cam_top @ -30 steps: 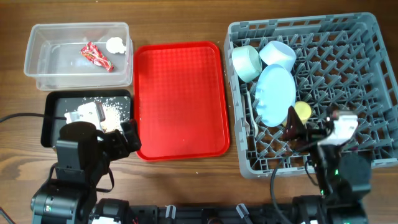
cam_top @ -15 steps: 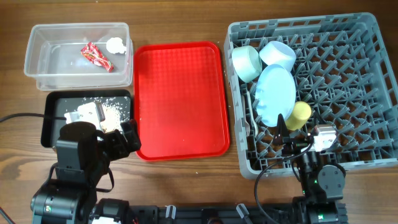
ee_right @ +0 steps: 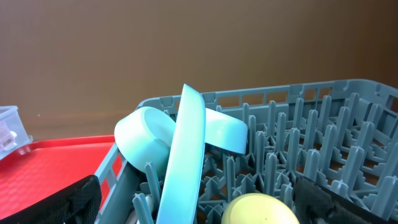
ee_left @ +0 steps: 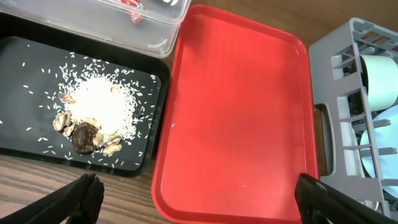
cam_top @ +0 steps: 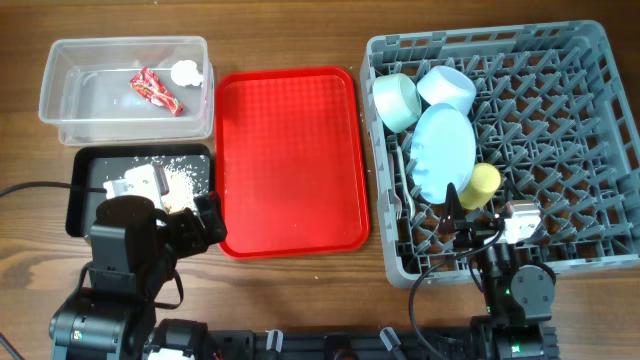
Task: Sort waste into correct bins and load items into the dishwasher rack
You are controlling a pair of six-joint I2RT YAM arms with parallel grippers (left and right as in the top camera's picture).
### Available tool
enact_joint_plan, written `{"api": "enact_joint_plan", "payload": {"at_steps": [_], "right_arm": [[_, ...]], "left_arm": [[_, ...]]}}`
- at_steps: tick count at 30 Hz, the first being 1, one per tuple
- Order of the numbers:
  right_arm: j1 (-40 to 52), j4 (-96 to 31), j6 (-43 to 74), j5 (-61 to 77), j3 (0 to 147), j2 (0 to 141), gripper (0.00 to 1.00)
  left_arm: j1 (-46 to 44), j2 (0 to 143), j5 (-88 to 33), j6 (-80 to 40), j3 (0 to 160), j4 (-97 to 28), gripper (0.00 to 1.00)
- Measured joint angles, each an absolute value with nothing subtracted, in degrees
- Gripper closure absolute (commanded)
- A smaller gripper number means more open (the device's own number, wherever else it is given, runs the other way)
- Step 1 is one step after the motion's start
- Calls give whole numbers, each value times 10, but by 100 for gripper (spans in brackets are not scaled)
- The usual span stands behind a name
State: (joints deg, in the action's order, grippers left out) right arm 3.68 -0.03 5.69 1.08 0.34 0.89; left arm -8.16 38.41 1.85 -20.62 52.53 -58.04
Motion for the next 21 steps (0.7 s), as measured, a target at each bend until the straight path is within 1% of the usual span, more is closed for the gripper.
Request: {"api": "enact_joint_plan", "payload": {"at_steps": [4, 5, 9, 10, 11, 13, 15, 16, 18, 21], "right_arm": [[37, 0, 57, 11, 3, 9, 0], [37, 0, 57, 11, 3, 9, 0], [37, 0, 57, 13, 3, 9, 0], [37, 1, 57, 13, 4, 9, 0], [37, 0, 57, 13, 4, 8, 0], [37, 0, 57, 13, 4, 8, 0], [37, 0, 57, 13, 4, 8, 0], [37, 0, 57, 13, 4, 8, 0], [37, 0, 57, 13, 4, 8, 0], [37, 0, 57, 13, 4, 8, 0]], "left_arm": [[-81, 378, 24, -204, 522, -578, 0], [-79, 366, 27, -201, 514, -559, 0], [-46, 224, 32, -192, 325, -347, 0], [-44, 175, 32, -191, 246, -249, 0], [-43, 112, 31, -191, 172, -194, 0], [-43, 57, 31, -182, 82, -86, 0], [-43, 23, 27, -143, 39, -13, 0], [-43, 12, 22, -125, 28, -9, 0], [-43, 8, 9, -100, 11, -41, 0], [-43, 7, 0, -87, 7, -43, 0]]}}
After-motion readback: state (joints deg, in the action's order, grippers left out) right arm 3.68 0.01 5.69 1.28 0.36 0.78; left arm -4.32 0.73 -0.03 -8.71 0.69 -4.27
